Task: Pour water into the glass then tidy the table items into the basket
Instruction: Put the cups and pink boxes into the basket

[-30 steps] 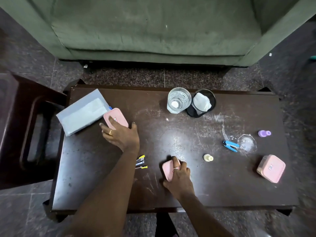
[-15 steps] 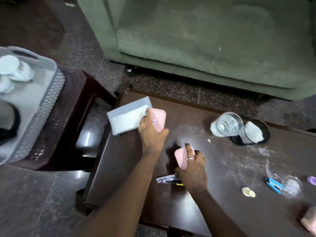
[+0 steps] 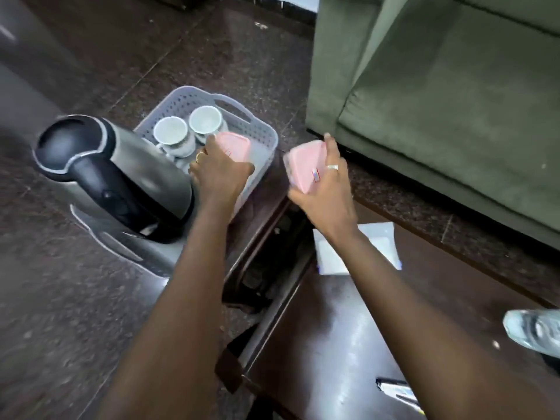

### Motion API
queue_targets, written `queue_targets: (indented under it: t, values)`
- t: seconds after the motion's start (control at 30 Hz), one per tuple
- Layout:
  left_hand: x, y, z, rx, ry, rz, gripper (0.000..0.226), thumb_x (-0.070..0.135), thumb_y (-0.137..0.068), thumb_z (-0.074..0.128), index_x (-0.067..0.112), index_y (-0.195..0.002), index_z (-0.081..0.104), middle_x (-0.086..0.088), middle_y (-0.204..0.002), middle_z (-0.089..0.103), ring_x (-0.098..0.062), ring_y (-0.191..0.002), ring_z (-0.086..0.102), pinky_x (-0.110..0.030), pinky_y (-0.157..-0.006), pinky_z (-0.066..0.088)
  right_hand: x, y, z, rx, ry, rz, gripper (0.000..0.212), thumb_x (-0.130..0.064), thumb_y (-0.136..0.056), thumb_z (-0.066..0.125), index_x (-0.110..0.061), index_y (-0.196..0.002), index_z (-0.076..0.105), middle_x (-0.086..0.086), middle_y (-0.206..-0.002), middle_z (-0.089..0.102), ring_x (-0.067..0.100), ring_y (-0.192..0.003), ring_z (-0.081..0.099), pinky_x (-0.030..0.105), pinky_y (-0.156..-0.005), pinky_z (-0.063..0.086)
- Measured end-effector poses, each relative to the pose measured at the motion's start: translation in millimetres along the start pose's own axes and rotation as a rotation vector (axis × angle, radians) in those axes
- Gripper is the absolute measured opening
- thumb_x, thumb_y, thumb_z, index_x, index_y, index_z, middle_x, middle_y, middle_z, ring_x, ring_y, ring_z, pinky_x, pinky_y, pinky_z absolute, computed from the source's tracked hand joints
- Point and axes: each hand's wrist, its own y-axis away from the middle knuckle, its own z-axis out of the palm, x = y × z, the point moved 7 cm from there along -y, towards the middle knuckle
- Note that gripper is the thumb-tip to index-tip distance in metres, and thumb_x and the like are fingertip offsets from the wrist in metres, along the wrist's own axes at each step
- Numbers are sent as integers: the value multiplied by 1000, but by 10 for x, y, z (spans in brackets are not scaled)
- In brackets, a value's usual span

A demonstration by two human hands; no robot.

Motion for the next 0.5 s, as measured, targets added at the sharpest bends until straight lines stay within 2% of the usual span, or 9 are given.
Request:
queue_targets:
  t: [0.1,0.17,0.27,0.4,0.5]
  values:
    - [-253,-362,26,-119,-60,-27,74,25,-68,69,5,-131,37,-23,-132,48,-38,-126,42,-45,-108,33,-524,-339,326,-28,-18,-97,100,-29,-60,75,-8,-142,22,14,-140,39,29,-128,40,40,-107,34]
    - [-240,-470,109,-173,-174,59,62,25,-70,64,7,-126,45,-22,-128,52,-40,-123,46,-47,-105,38,-752,-505,549,-71,-4,-126,98,-37,-59,75,-6,-138,26,14,-135,45,30,-122,44,42,-103,38]
    - [-201,-571,241,-191,-270,171,42,20,-78,57,7,-117,53,-24,-120,55,-42,-115,51,-46,-96,42,-892,-703,879,-122,158,-134,94,-43,-64,75,-6,-136,27,16,-134,45,33,-122,43,37,-99,37]
    - [-386,-732,429,-238,-283,90,47,21,-83,53,4,-126,46,-24,-129,48,-42,-124,42,-44,-104,35,-792,-900,1173,-172,407,-70,84,-39,-68,76,-7,-131,30,20,-132,46,35,-124,41,38,-102,33]
    - [-475,-793,436,-182,-228,22,49,13,-84,55,-4,-127,41,-26,-132,44,-40,-127,37,-41,-107,29,-646,-971,1294,-212,494,-9,80,-37,-72,73,-5,-132,31,20,-136,40,35,-127,37,38,-106,31]
